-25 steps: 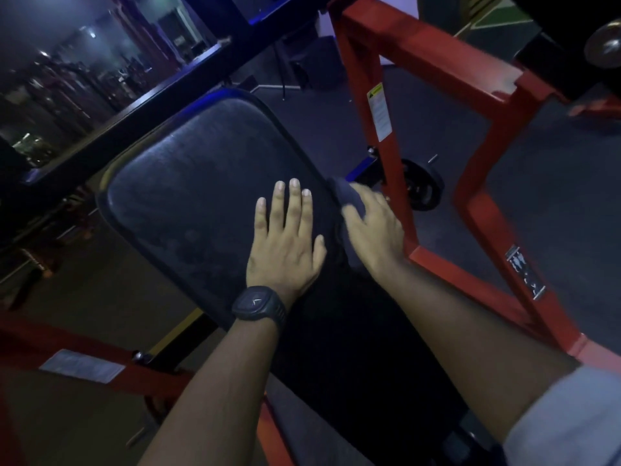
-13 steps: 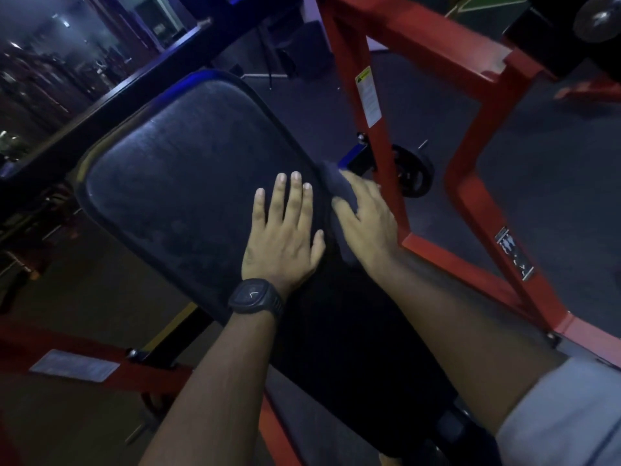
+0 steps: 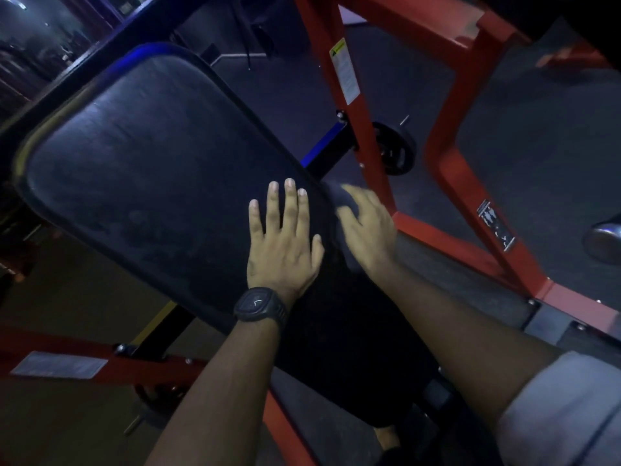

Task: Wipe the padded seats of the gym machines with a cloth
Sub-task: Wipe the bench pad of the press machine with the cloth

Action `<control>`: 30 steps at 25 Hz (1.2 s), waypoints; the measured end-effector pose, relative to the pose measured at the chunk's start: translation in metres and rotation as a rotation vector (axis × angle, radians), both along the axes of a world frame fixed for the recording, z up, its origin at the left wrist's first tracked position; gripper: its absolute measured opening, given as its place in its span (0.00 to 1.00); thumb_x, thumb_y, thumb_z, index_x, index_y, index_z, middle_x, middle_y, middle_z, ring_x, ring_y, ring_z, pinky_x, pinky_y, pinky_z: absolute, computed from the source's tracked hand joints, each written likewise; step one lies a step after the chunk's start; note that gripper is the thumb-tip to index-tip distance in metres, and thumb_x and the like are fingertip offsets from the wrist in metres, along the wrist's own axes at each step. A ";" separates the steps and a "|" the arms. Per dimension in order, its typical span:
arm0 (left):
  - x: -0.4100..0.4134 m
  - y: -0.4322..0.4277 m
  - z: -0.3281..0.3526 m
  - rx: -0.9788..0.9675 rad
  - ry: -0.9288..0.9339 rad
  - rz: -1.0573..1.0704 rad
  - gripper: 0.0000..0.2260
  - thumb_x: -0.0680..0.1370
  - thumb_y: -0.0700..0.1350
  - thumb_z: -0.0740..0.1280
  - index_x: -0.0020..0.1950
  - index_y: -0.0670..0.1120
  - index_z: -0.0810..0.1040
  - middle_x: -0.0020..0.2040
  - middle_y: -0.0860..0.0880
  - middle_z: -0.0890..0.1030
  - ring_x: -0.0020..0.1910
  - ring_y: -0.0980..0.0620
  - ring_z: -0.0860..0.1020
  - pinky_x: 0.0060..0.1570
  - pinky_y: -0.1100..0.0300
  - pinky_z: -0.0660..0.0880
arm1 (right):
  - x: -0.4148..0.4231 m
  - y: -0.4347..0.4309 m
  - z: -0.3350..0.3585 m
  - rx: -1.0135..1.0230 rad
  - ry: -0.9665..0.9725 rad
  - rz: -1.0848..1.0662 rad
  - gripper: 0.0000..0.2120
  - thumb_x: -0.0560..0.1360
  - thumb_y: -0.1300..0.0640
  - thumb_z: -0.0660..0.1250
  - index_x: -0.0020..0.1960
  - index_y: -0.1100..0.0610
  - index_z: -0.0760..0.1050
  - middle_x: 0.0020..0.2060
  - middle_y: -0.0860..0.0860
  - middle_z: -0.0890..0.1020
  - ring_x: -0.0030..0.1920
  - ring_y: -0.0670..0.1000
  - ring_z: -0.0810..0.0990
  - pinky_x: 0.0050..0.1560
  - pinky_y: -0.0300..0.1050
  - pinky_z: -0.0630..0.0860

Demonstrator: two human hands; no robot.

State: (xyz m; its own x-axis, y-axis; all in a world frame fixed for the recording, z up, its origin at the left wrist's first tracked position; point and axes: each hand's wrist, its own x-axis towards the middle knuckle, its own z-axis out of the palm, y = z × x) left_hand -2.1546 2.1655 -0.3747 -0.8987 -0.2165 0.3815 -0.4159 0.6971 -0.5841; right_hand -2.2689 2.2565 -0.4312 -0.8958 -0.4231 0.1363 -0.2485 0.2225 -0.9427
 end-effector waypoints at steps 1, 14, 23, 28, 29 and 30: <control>-0.001 0.002 -0.003 0.005 0.002 0.003 0.35 0.81 0.57 0.54 0.82 0.39 0.51 0.83 0.39 0.51 0.82 0.39 0.47 0.78 0.38 0.42 | 0.001 -0.003 0.006 -0.018 0.023 0.010 0.25 0.75 0.48 0.59 0.71 0.46 0.73 0.68 0.47 0.76 0.65 0.53 0.75 0.64 0.50 0.71; 0.001 0.029 -0.044 0.076 -0.073 -0.048 0.34 0.81 0.57 0.57 0.82 0.41 0.54 0.83 0.41 0.53 0.82 0.40 0.48 0.78 0.36 0.43 | 0.014 0.053 -0.076 0.170 -0.167 -0.030 0.22 0.78 0.54 0.61 0.71 0.47 0.72 0.68 0.50 0.76 0.66 0.56 0.74 0.64 0.48 0.68; 0.006 0.047 -0.081 0.059 -0.164 -0.080 0.35 0.81 0.57 0.58 0.82 0.42 0.53 0.83 0.41 0.51 0.82 0.40 0.47 0.77 0.36 0.42 | 0.016 0.062 -0.104 0.151 -0.176 -0.016 0.26 0.72 0.48 0.56 0.69 0.45 0.74 0.65 0.49 0.77 0.64 0.54 0.75 0.64 0.50 0.69; 0.008 0.058 -0.100 0.076 -0.183 -0.075 0.35 0.81 0.57 0.58 0.83 0.42 0.52 0.83 0.41 0.50 0.82 0.39 0.47 0.77 0.36 0.41 | 0.017 0.084 -0.135 0.162 -0.174 0.018 0.26 0.73 0.49 0.57 0.70 0.47 0.74 0.64 0.50 0.78 0.63 0.54 0.76 0.63 0.48 0.71; 0.009 0.060 -0.103 0.076 -0.186 -0.078 0.35 0.81 0.57 0.58 0.83 0.42 0.52 0.83 0.41 0.50 0.82 0.39 0.46 0.77 0.36 0.40 | 0.016 0.088 -0.139 0.210 -0.228 -0.001 0.24 0.74 0.49 0.57 0.69 0.47 0.74 0.64 0.51 0.78 0.64 0.55 0.76 0.63 0.48 0.70; 0.010 0.061 -0.105 0.074 -0.194 -0.082 0.35 0.81 0.57 0.58 0.83 0.42 0.52 0.83 0.41 0.50 0.82 0.39 0.46 0.76 0.36 0.40 | 0.016 0.085 -0.137 0.211 -0.241 -0.010 0.23 0.75 0.51 0.59 0.69 0.47 0.75 0.65 0.51 0.78 0.64 0.54 0.76 0.64 0.48 0.70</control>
State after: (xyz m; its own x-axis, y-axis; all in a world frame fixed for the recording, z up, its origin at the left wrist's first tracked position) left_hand -2.1446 2.2264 -0.4798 -0.9694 -0.1607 0.1855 -0.2409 0.7679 -0.5936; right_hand -2.2530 2.3417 -0.5678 -0.8958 -0.4105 -0.1704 -0.0205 0.4211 -0.9068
